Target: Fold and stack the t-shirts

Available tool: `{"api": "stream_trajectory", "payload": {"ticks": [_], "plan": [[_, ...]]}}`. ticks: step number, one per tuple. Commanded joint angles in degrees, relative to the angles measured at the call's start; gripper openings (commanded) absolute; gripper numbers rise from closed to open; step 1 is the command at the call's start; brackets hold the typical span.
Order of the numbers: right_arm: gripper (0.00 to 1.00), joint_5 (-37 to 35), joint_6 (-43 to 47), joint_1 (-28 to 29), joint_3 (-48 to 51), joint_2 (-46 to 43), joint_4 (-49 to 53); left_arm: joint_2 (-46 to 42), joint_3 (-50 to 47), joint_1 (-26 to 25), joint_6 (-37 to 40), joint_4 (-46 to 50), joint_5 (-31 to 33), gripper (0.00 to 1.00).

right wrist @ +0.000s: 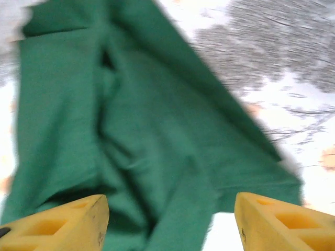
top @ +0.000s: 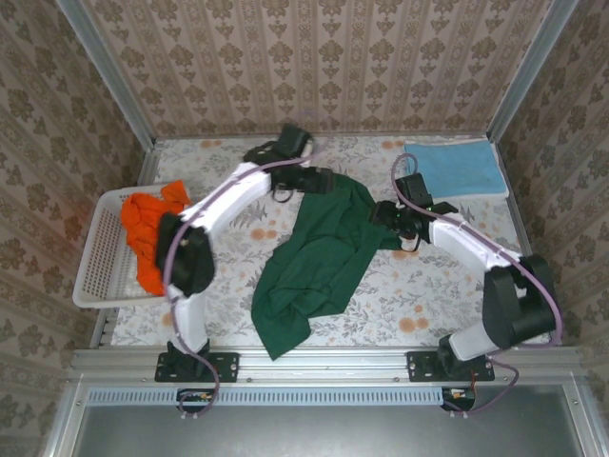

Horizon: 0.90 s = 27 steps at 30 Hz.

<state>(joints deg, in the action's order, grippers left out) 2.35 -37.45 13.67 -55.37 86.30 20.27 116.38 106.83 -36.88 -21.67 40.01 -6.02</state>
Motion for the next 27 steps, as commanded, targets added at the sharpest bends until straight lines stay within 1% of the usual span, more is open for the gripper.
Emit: {"api": "stream_trajectory", "payload": {"ticks": [1,4,6,9,11,12,13,14,15,16,18,19,20,22,23,27], "plan": [[0.64,0.7,1.0,-3.2,0.3,2.9,0.8,10.7,13.6,-2.2,6.7,13.2,2.1,0.91],[0.63,2.5,1.3,-4.2,0.3,6.2,1.2,21.7,27.7,-3.4,10.2,21.0,2.9,0.91],[0.63,2.6,1.1,-4.7,1.0,7.2,0.0,27.0,35.0,-3.6,11.4,24.5,2.8,0.91],[0.63,5.6,1.1,-5.7,0.2,10.0,-0.4,31.3,38.3,-3.8,12.4,25.7,2.7,0.88],[0.60,7.2,1.7,-5.8,-1.6,12.4,0.5,32.4,38.0,-3.7,12.5,25.3,2.7,0.85],[0.58,7.7,1.6,-5.8,-1.8,13.2,0.4,32.7,37.9,-3.6,12.5,25.1,2.8,0.81],[0.55,8.1,1.6,-5.9,-2.1,14.0,0.2,33.0,37.6,-3.4,12.3,24.9,3.1,0.71],[0.51,8.4,1.6,-5.9,-2.5,14.6,0.4,32.9,37.4,-3.2,12.0,24.6,3.3,0.55],[0.45,8.6,1.8,-5.9,-2.8,15.0,0.6,32.6,36.9,-2.9,11.5,24.1,3.6,0.42],[0.39,8.8,1.9,-5.8,-3.0,15.2,0.5,31.6,35.4,-2.6,11.2,22.7,3.4,0.34],[0.27,9.1,1.9,-5.8,-3.2,15.3,0.4,29.1,32.2,-2.1,10.9,19.4,2.9,0.22],[0.19,9.4,1.9,-5.8,-3.3,15.2,0.2,27.7,31.0,-1.7,10.8,17.9,2.9,0.15],[0.11,10.0,1.8,-5.8,-3.1,14.8,-0.6,26.3,30.1,-1.4,10.6,16.9,2.9,0.09],[0.02,11.0,1.0,-5.8,-2.3,13.2,-3.1,22.9,27.7,-0.8,10.6,14.3,3.1,0.02],[0.00,11.1,0.6,-5.8,-1.9,12.0,-4.0,20.5,25.8,-0.5,10.8,12.4,3.4,0.00],[0.00,10.8,0.2,-5.8,-2.9,7.6,-5.4,10.0,16.7,1.3,10.3,3.9,4.6,0.00]]}}
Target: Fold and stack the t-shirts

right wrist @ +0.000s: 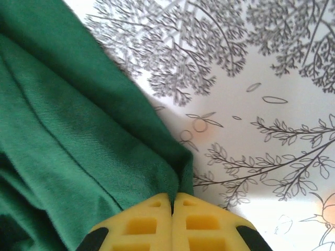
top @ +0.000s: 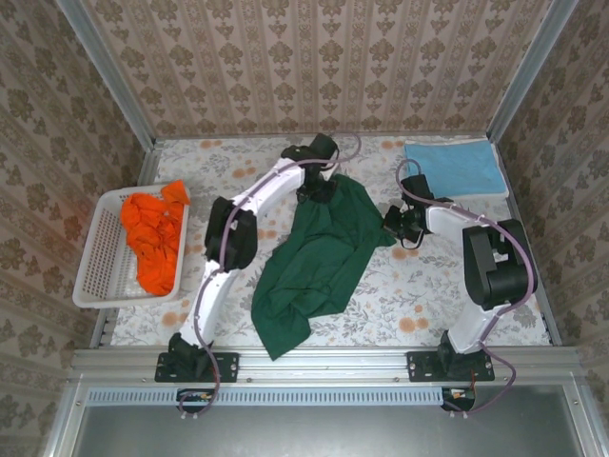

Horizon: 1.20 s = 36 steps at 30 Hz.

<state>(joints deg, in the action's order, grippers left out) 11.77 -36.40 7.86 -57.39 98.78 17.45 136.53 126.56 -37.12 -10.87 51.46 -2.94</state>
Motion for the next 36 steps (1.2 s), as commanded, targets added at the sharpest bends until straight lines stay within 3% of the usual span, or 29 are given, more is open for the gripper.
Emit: {"api": "stream_trajectory", "payload": {"ticks": [1,7,12,14,16,21,22,24,25,26,27,29,31,33,36], "plan": [[0.00,1.5,-0.9,0.0,-1.7,-6.0,-2.4,-13.3,-5.7,2.2,-0.7,-10.1,1.5,0.00],[0.00,0.0,0.2,0.0,-8.9,-12.2,-2.8,-29.0,-18.1,6.9,-1.9,-23.8,-0.3,0.00],[0.00,-3.9,3.6,0.0,-15.9,-16.2,-3.1,-38.0,-24.1,14.4,-4.6,-31.5,-1.9,0.00],[0.00,-5.1,5.1,0.0,-17.7,-17.6,-3.9,-40.4,-25.6,17.8,-6.9,-33.3,-3.9,0.00],[0.00,-5.9,6.1,0.0,-18.1,-18.6,-6.1,-42.1,-27.9,20.1,-8.3,-35.3,-5.2,0.07],[0.00,-9.9,9.2,-0.6,-22.5,-12.8,-8.2,-38.7,-27.3,24.8,-12.0,-33.7,-0.8,0.09],[0.00,-10.2,9.4,-1.0,-25.2,-9.1,-8.3,-36.4,-25.0,26.0,-14.3,-30.5,2.2,0.15],[0.00,-9.6,8.9,-2.3,-35.1,0.2,-2.5,-31.0,-18.3,27.6,-16.2,-22.8,9.2,0.37],[0.13,-9.2,8.5,-2.9,-43.3,6.3,3.8,-28.3,-14.7,28.3,-17.0,-18.4,13.3,0.45],[0.36,-9.5,8.1,-3.2,-52.5,12.1,12.0,-25.9,-11.7,29.3,-17.5,-15.3,16.2,0.64],[0.50,-9.8,8.1,-3.4,-61.1,16.7,20.1,-24.8,-9.8,29.9,-18.1,-12.8,18.0,0.80],[0.59,-9.8,8.4,-3.2,-73.7,22.6,32.7,-24.5,-8.7,30.6,-18.5,-10.2,18.7,0.90],[0.62,-9.0,8.7,-2.6,-70.3,19.9,32.4,-28.3,-13.9,29.7,-17.2,-12.6,19.2,0.97],[0.66,-9.2,6.6,-2.1,-57.1,12.1,25.8,-33.9,-21.9,28.1,-16.1,-16.9,20.1,0.99],[0.67,-4.9,1.2,-1.4,-33.1,-0.5,11.8,-41.0,-33.8,25.6,-18.8,-22.0,16.2,0.97]]}}
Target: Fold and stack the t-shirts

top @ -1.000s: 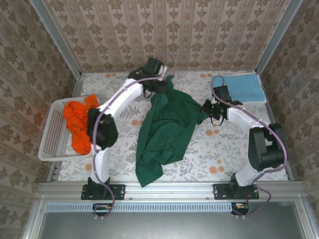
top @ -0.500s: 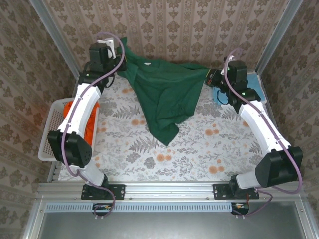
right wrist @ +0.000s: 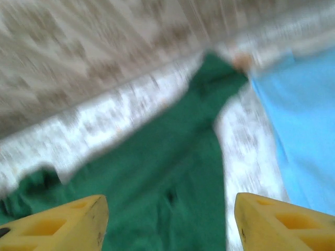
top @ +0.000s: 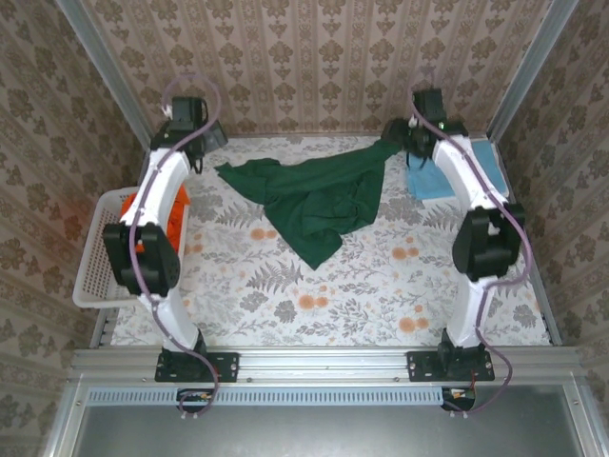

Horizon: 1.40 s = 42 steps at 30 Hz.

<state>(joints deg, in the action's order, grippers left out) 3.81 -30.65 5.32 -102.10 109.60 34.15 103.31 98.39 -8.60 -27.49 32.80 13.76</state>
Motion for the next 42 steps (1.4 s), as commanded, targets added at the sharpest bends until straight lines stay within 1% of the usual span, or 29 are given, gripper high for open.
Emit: {"api": "stream_trajectory", "payload": {"ticks": [1,2,3,4,6,8,9,11,13,16,20,21,23,25,27,29,31,33,34,35,36,37,40,42], "plan": [[0.67,5.0,-6.0,2.0,18.4,-14.3,-8.7,-9.5,-9.3,-4.0,-3.6,-4.5,-2.4,0.96],[0.67,6.0,-6.9,3.4,24.0,-16.6,-11.3,-10.5,-12.5,-4.9,-4.6,-5.5,-4.5,0.95],[0.67,6.1,-7.2,4.8,27.6,-17.6,-12.2,-11.1,-14.7,-5.9,-6.2,-5.3,-5.5,0.95],[0.67,5.7,-7.6,6.4,30.7,-17.9,-12.4,-11.7,-17.8,-7.0,-7.9,-6.2,-8.0,0.94],[0.66,5.6,-7.5,9.3,33.2,-16.6,-12.0,-12.0,-23.2,-9.9,-10.5,-9.2,-12.8,0.94],[0.64,4.8,-6.9,11.8,32.8,-13.5,-10.7,-11.1,-27.3,-13.2,-11.8,-11.2,-16.1,0.93],[0.64,4.6,-6.7,12.8,32.1,-11.7,-10.1,-10.6,-28.8,-14.8,-12.4,-11.5,-16.5,0.93],[0.63,4.7,-6.3,14.3,30.3,-8.6,-9.4,-9.8,-32.9,-17.2,-13.2,-13.3,-16.6,0.89],[0.62,4.0,-6.1,15.3,27.8,-5.3,-8.3,-9.5,-37.4,-19.2,-14.7,-16.6,-18.4,0.84],[0.59,2.3,-5.9,15.4,25.1,-1.5,-6.7,-8.8,-42.1,-19.8,-15.2,-21.2,-21.2,0.79],[0.56,0.5,-5.9,15.4,23.2,1.4,-6.3,-4.0,-40.4,-20.0,-11.7,-21.9,-27.4,0.77],[0.52,0.9,-5.8,15.4,22.6,2.0,-6.5,-2.6,-39.3,-20.1,-10.7,-21.6,-29.1,0.77],[0.43,1.4,-5.2,15.4,21.3,3.0,-5.6,-0.5,-37.6,-20.3,-8.8,-20.8,-29.8,0.72],[0.27,0.4,-4.7,15.4,20.8,3.1,-5.3,1.5,-36.1,-20.3,-7.7,-20.1,-29.1,0.62],[0.14,-0.8,-3.8,15.4,20.5,2.5,-4.4,3.1,-35.4,-20.4,-7.2,-20.0,-27.5,0.53],[0.07,-1.7,-3.0,15.4,21.2,0.9,-4.0,4.4,-34.7,-20.3,-6.9,-20.1,-26.1,0.42],[0.00,-2.2,-2.3,15.3,22.3,-1.2,-4.0,5.0,-34.7,-20.3,-6.9,-20.6,-25.5,0.21],[0.00,-2.7,-1.6,15.1,23.4,-3.2,-3.7,4.5,-35.3,-20.4,-6.9,-21.2,-24.7,0.07],[0.01,-2.9,-1.7,14.8,24.0,-4.0,-4.0,3.9,-35.8,-20.4,-6.9,-21.3,-24.1,0.03],[0.05,-2.5,-1.9,14.7,24.6,-4.8,-4.5,3.2,-36.3,-20.4,-6.9,-21.3,-23.2,0.01],[0.13,-2.2,-2.0,14.4,25.0,-5.2,-4.7,2.2,-37.0,-20.5,-6.8,-21.3,-22.3,0.00],[0.23,-2.4,-2.2,14.3,24.9,-5.2,-4.4,1.1,-37.6,-20.5,-6.7,-21.3,-21.3,0.00],[0.43,-2.8,-2.5,14.2,23.6,-3.9,-3.7,-2.3,-39.5,-20.5,-6.7,-21.3,-19.1,0.00],[0.47,-2.3,-2.2,14.2,21.6,-1.6,-1.9,-4.5,-40.7,-20.6,-6.7,-21.0,-18.2,0.00]]}}
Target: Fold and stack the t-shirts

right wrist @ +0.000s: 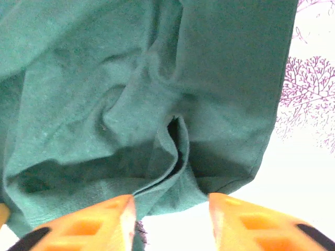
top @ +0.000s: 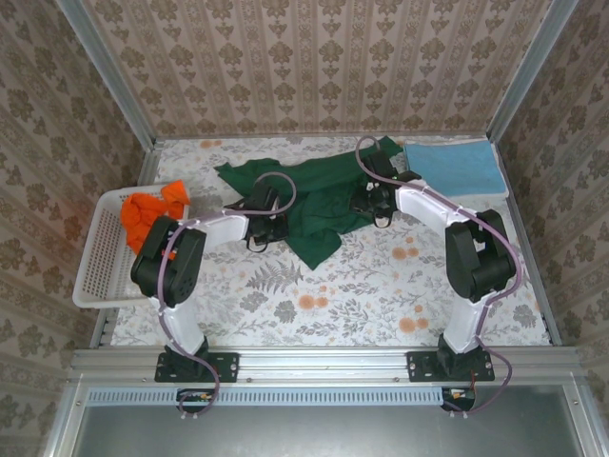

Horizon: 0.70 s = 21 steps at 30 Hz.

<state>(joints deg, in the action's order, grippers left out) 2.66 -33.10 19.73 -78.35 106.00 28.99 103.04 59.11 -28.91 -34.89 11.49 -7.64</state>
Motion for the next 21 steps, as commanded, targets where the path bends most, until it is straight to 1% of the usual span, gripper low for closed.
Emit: {"api": "stream_trajectory", "payload": {"ticks": [1,5,10,21], "plan": [[0.47,-0.8,0.3,-0.2,-3.5,3.5,4.2,-5.4,-2.1,-0.3,0.7,0.3,3.7,0.00],[0.48,-0.5,0.4,-0.1,-6.1,7.3,4.7,-8.6,-3.6,-0.3,1.0,1.4,4.4,0.00],[0.48,0.6,0.6,0.5,-7.3,9.0,4.7,-11.6,-5.9,-0.4,1.1,1.2,4.5,0.00],[0.48,1.0,1.9,1.9,-8.3,10.0,4.5,-11.9,-6.8,-0.4,1.3,0.9,4.1,0.00]]}}
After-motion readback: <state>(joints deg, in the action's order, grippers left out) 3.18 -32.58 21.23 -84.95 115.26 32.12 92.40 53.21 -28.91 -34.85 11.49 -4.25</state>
